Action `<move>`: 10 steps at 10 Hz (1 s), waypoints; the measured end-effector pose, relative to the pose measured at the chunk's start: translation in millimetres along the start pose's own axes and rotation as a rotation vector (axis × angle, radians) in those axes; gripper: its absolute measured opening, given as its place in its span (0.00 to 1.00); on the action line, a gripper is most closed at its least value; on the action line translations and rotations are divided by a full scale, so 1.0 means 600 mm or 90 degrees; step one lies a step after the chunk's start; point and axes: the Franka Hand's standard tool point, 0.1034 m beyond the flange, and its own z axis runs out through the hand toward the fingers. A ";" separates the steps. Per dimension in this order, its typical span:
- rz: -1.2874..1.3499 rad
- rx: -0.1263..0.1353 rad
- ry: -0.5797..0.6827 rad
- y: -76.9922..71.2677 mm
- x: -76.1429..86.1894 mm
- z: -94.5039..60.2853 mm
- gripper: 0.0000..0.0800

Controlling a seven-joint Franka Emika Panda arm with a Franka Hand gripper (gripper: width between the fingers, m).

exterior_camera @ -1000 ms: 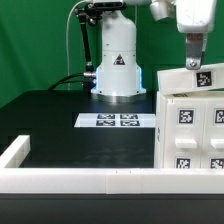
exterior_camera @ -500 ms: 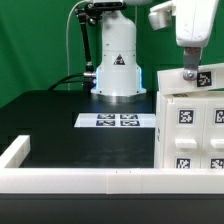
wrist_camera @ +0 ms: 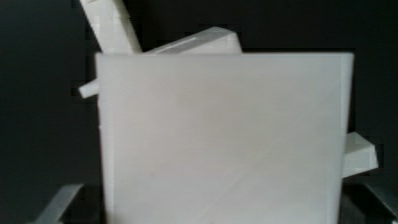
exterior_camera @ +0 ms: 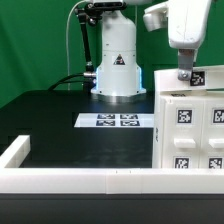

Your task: Assemble cabinet

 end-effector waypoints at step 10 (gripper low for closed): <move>0.625 0.003 -0.001 -0.011 0.016 -0.001 0.70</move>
Offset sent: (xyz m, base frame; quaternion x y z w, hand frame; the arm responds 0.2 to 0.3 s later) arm 0.0000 0.0000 0.0000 0.0000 0.0000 0.1938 0.9810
